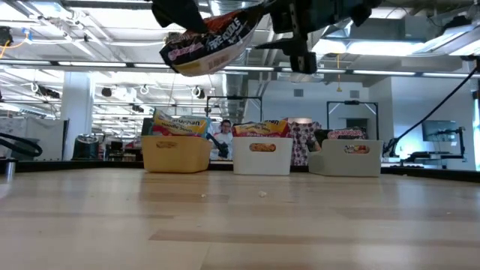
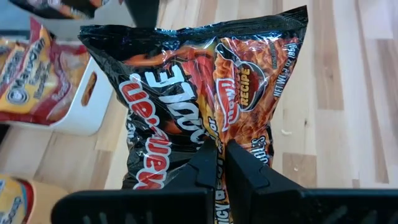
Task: Sort Maruchan noodles
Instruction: Put the black noodle pack into the gray bin
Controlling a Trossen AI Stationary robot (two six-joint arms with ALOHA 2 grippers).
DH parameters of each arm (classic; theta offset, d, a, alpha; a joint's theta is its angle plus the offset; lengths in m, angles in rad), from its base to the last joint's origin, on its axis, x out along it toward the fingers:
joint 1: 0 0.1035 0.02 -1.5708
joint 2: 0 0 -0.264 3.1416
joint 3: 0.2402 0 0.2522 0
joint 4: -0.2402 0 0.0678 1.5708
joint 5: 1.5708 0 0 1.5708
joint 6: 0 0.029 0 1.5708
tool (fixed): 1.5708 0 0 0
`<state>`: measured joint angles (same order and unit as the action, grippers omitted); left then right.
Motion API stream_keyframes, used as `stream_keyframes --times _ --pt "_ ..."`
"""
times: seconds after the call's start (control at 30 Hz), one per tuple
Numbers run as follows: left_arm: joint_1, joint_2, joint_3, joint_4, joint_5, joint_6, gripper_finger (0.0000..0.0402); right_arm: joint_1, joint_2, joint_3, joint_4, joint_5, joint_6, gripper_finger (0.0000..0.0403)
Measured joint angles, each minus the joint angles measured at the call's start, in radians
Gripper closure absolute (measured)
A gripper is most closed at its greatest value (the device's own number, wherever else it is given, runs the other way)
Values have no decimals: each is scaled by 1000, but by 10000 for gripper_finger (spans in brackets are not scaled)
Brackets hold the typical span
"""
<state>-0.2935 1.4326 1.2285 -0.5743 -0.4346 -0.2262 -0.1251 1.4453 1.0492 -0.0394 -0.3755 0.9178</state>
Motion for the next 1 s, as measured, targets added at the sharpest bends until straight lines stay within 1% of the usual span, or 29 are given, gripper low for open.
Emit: stream_keyframes --times 0.2,0.37,0.77,0.83,1.0 --pt "6 0 0 20 0 5 401 22 40 0 92 -43 2 173" --pt "7 3 0 37 -5 6 401 34 49 0 133 -41 2 173" --pt "25 9 0 124 -25 31 401 31 48 0 89 7 25 173" --pt "32 9 0 124 -46 31 401 32 48 0 85 10 25 173" --pt "54 9 0 123 -61 33 401 32 48 0 81 14 25 191"
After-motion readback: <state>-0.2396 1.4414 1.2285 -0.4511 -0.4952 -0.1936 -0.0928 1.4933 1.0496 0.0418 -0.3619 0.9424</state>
